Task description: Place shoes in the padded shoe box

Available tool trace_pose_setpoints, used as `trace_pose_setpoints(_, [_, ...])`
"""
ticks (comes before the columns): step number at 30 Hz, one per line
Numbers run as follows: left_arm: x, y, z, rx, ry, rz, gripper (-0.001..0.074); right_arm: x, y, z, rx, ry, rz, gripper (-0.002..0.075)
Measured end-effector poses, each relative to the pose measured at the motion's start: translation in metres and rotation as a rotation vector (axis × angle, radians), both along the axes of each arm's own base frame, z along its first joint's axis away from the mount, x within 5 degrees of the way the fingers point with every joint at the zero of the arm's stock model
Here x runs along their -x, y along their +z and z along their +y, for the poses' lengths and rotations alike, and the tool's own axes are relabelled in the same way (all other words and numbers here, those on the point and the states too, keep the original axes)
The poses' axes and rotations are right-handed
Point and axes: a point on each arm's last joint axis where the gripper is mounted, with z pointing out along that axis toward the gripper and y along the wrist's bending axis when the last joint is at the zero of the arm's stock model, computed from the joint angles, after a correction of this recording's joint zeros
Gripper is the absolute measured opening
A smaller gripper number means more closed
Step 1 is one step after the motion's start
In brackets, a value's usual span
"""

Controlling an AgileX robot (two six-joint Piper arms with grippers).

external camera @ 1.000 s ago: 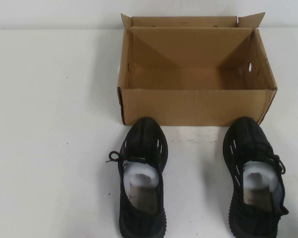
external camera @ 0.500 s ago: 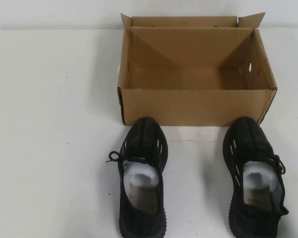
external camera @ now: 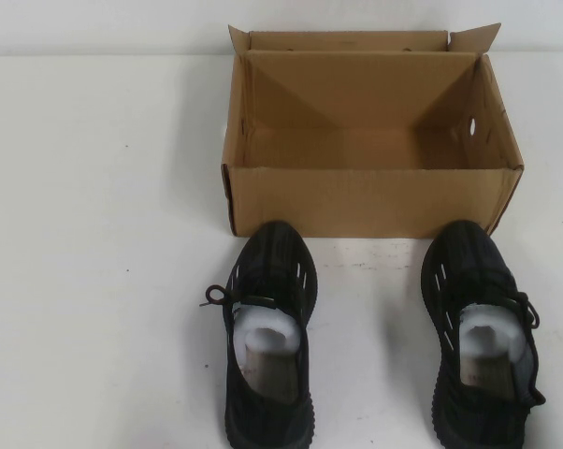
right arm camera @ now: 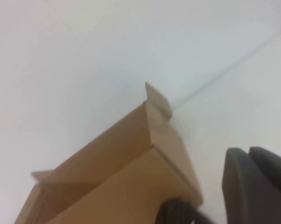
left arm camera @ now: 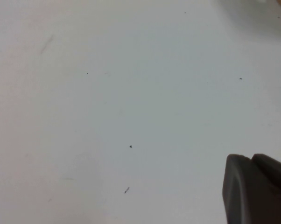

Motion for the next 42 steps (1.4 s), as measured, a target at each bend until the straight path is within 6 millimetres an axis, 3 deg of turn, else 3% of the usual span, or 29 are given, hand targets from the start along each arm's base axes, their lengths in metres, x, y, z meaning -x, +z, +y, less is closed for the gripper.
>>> trace_pose_setpoints(7, [0.000, 0.000, 0.000, 0.000, 0.000, 0.000, -0.0004, -0.020, 0.044, 0.020, 0.193, 0.246, 0.257, -0.0003])
trace_pose_setpoints(14, [0.000, 0.000, 0.000, 0.000, 0.000, 0.000, -0.0004, -0.066, 0.076, 0.022, 0.479, 0.462, 0.676, -0.0003])
trace_pose_setpoints(23, [0.000, 0.000, 0.000, 0.000, 0.000, 0.000, -0.0004, -0.133, 0.119, 0.017, 0.678, 0.553, 0.790, -0.0003])
trace_pose_setpoints(26, [0.000, 0.000, 0.000, 0.000, 0.000, 0.000, -0.0004, -0.156, 0.122, 0.033, 0.760, 0.668, 0.786, -0.0003])
trace_pose_setpoints(30, [0.000, 0.000, 0.000, 0.000, 0.000, 0.000, -0.0004, -0.175, 0.120, 0.069, 0.948, 0.876, 0.767, -0.0003])
trace_pose_setpoints(34, [0.000, 0.000, 0.000, 0.000, 0.000, 0.000, -0.0004, -0.176, 0.112, 0.101, 1.205, 1.081, 0.756, -0.0003])
trace_pose_setpoints(37, [0.000, 0.000, 0.000, 0.000, 0.000, 0.000, -0.0004, -0.175, 0.104, 0.110, 1.343, 1.122, 0.778, 0.0009])
trace_pose_setpoints(39, [0.000, 0.000, 0.000, 0.000, 0.000, 0.000, -0.0004, -0.176, 0.100, 0.113, 1.390, 1.131, 0.789, 0.0067])
trace_pose_setpoints(42, [0.000, 0.000, 0.000, 0.000, 0.000, 0.000, -0.0004, -0.179, 0.097, 0.114, 1.421, 1.150, 0.782, 0.0223])
